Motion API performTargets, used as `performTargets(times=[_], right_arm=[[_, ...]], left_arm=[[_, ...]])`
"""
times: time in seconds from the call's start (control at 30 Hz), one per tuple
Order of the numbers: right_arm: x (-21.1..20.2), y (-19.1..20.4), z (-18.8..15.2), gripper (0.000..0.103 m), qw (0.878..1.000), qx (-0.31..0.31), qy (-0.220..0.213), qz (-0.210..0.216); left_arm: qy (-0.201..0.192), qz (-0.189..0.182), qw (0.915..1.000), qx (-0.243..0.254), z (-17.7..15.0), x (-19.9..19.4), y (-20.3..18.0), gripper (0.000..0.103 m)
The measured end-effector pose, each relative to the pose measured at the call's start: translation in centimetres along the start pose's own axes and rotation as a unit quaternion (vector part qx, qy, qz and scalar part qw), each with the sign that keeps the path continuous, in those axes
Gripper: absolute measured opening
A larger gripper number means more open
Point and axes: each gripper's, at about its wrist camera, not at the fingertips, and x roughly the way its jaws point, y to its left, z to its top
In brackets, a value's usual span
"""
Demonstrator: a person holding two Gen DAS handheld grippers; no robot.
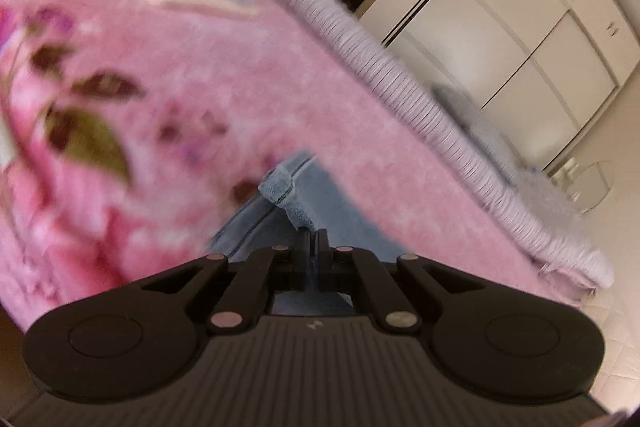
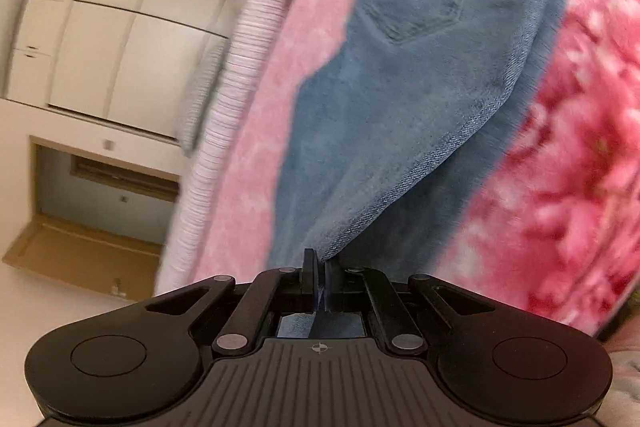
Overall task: Fold clothes
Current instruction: 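Grasp the jeans waistband with the right gripper and pull it straight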
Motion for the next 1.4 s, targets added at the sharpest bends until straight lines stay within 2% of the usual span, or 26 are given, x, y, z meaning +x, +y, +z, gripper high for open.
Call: performTargets(times=[0.07, 0.2, 0.27, 0.37, 0.4, 0.47, 0.53, 0.6, 0.67, 0.73, 0.8, 0.93, 1.0, 1.07, 1.2, 1.33, 1.4], right_arm=[[0.5, -0.9, -0.5, 0.002, 1.0, 0.007, 0.003, -0.017], [-0.2, -0.6, -0.9, 0.002, 1.0, 0.002, -0.009, 0.0], [0.1, -0.6, -1.1, 0.002, 1.0, -0.007, -0.002, -0.01], [0.9, -1.2, -1.4, 0.002, 0.999, -0.01, 0.012, -0.031], [0.7, -1.6, -1.5, 0.002, 1.0, -0.001, 0.009, -0.025], [0.2, -1.7, -1.6, 0.011, 1.0, 0.014, 0.014, -0.015], [-1.0, -1.8, -1.3, 0.018, 1.0, 0.011, 0.012, -0.012], [-2.6, -2.5, -0.7, 0.024, 1.0, 0.014, -0.004, -0.011], [-4.4, -3.4, 0.2, 0.025, 0.999, 0.023, -0.027, -0.012], [-6.5, -4.8, 1.4, 0.025, 0.998, 0.034, -0.059, -0.015], [-8.6, -6.4, 3.1, 0.026, 0.994, 0.044, -0.095, -0.021], [-12.1, -8.8, 6.2, 0.025, 0.987, 0.057, -0.148, -0.021], [-13.2, -9.6, 7.6, 0.025, 0.985, 0.059, -0.161, -0.018], [-14.1, -10.5, 8.9, 0.025, 0.983, 0.063, -0.17, -0.017], [-14.4, -11.7, 11.9, 0.025, 0.978, 0.065, -0.196, -0.016], [-13.5, -12.8, 14.6, 0.026, 0.976, 0.071, -0.206, -0.007], [-13.1, -13.3, 15.8, 0.026, 0.975, 0.077, -0.206, -0.006]], left_arm=[[0.005, 0.008, 1.0, -0.002, -0.8, 0.2, 0.6, 0.0], [-0.005, 0.012, 0.9994, 0.031, -1.2, -0.5, 0.2, 0.0], [-0.008, 0.018, 0.9986, 0.049, -1.3, -0.5, 0.1, 0.0], [0.01, 0.047, 0.9978, 0.045, -1.9, 0.8, 0.6, 0.003], [0.005, 0.053, 0.998, 0.035, -2.0, 0.6, 0.7, 0.004], [0.003, 0.078, 0.9964, 0.032, -2.1, -0.1, 0.1, 0.008], [0.01, 0.107, 0.9937, 0.033, -2.3, -0.6, -0.8, 0.007], [0.031, 0.107, 0.9928, 0.044, -2.9, -1.3, -2.3, 0.007], [0.047, 0.085, 0.993, 0.068, -4.0, -1.6, -4.4, 0.007], [0.079, 0.043, 0.9917, 0.092, -5.5, -1.0, -7.2, 0.007], [0.111, -0.006, 0.9868, 0.118, -7.4, 0.4, -10.6, 0.007], [0.158, -0.089, 0.9672, 0.178, -11.8, 3.5, -18.4, 0.008], [0.182, -0.13, 0.9561, 0.189, -14.0, 5.4, -22.3, 0.008], [0.203, -0.156, 0.9464, 0.197, -15.9, 6.7, -25.2, 0.008], [0.232, -0.181, 0.928, 0.229, -19.3, 8.9, -29.9, 0.008], [0.24, -0.181, 0.9219, 0.244, -20.6, 9.8, -31.2, 0.008], [0.243, -0.173, 0.9223, 0.245, -20.9, 10.1, -31.3, 0.008]])
